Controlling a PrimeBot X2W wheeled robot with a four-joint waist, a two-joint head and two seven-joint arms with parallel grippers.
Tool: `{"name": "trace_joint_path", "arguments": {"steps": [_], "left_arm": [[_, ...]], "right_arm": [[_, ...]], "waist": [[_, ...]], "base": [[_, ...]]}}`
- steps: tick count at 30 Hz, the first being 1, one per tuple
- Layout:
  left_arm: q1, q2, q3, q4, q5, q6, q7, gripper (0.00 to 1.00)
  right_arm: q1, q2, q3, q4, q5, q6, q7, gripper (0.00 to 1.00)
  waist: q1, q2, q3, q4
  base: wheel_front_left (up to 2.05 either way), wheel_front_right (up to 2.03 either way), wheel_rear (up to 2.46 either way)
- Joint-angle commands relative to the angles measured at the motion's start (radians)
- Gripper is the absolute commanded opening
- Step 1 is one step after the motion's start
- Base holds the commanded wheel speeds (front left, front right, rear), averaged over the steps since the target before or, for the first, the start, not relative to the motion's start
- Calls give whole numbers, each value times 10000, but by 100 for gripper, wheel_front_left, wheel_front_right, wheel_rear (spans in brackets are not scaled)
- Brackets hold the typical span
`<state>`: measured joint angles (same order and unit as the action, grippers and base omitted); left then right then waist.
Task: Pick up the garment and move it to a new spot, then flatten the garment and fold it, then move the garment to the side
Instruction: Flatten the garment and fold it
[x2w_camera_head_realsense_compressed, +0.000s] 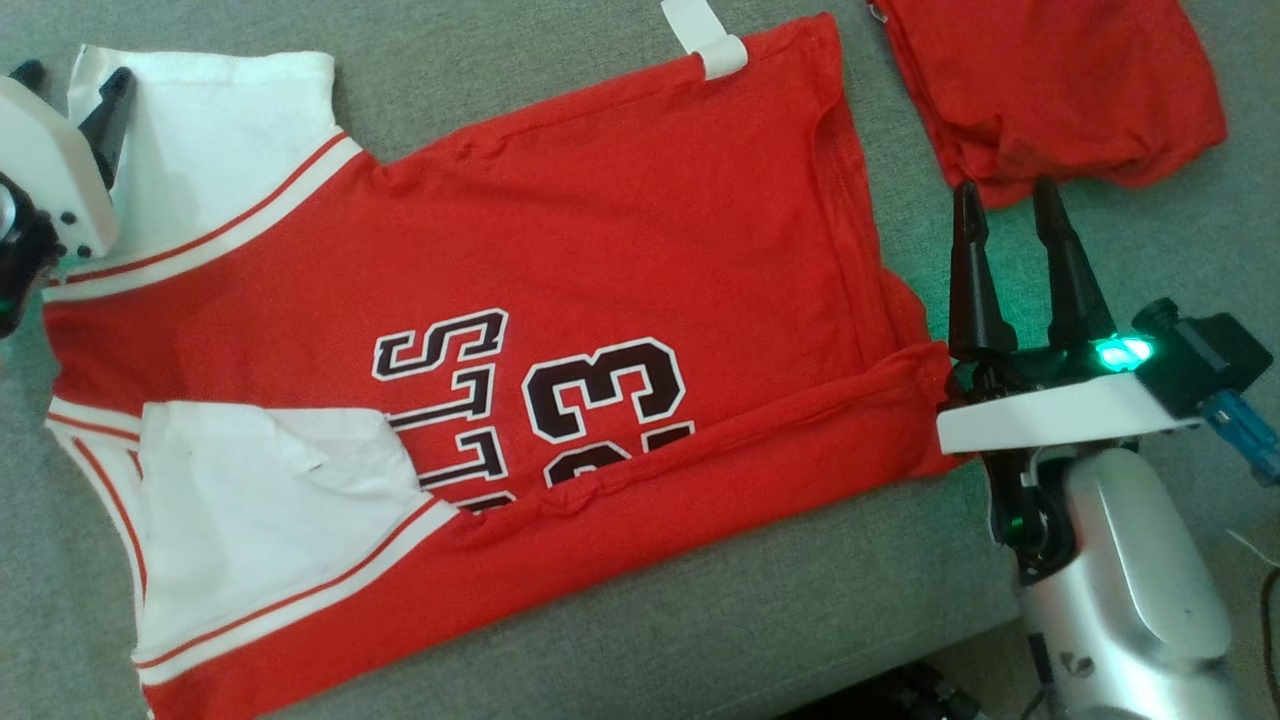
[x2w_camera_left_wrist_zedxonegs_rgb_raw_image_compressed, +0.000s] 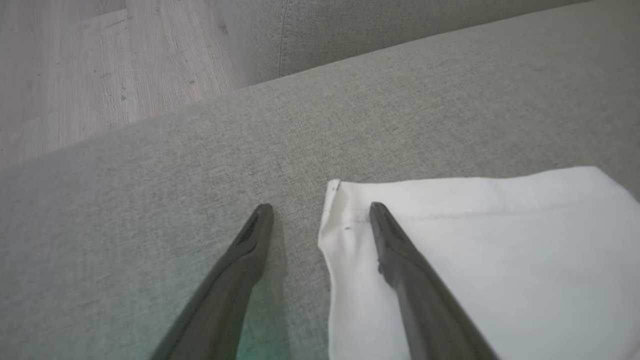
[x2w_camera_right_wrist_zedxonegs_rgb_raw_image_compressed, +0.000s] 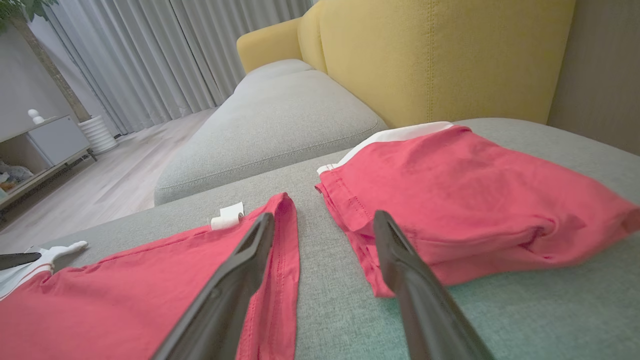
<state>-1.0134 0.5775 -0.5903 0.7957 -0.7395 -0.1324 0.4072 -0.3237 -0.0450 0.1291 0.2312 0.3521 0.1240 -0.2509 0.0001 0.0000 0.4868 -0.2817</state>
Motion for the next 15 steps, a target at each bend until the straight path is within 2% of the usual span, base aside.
{"name": "trace_joint_path", "arguments": {"steps": [1, 2, 3, 4, 6, 9, 15], "left_arm": [[-321, 523, 135, -107, -126, 18, 177, 100], [-324, 508, 13, -113, -264, 18, 317, 63], [-320, 486, -110, -169, -432, 18, 446, 15], [-296, 460, -227, -248, -651, 18, 602, 0], [-286, 502, -403, -380, -967, 18, 714, 0], [-314, 587, -583, -498, -1080, 18, 235, 0], [-379, 435, -912, -838, -1022, 18, -1282, 0]], "right_arm": [[-72, -53, 158, -310, 38, 67, -107, 100], [-76, -53, 142, -304, 33, 67, -107, 100], [-88, -53, 118, -294, 25, 67, -107, 100], [-102, -53, 83, -281, 11, 67, -107, 100], [-140, -53, -11, -236, -41, 67, -107, 100], [-207, -53, -44, -134, -219, 67, -108, 100], [-270, -53, -316, -41, -589, 67, -101, 100]], "waist": [[-1, 0, 4, 11], [-1, 0, 7, 23], [-1, 0, 4, 40], [-1, 0, -12, 69], [-1, 0, -69, 143], [-1, 0, -223, 282], [-1, 0, -658, 930]], "base": [[0, 0, 0], [0, 0, 0], [0, 0, 0], [0, 0, 0], [0, 0, 0], [0, 0, 0], [0, 0, 0]]}}
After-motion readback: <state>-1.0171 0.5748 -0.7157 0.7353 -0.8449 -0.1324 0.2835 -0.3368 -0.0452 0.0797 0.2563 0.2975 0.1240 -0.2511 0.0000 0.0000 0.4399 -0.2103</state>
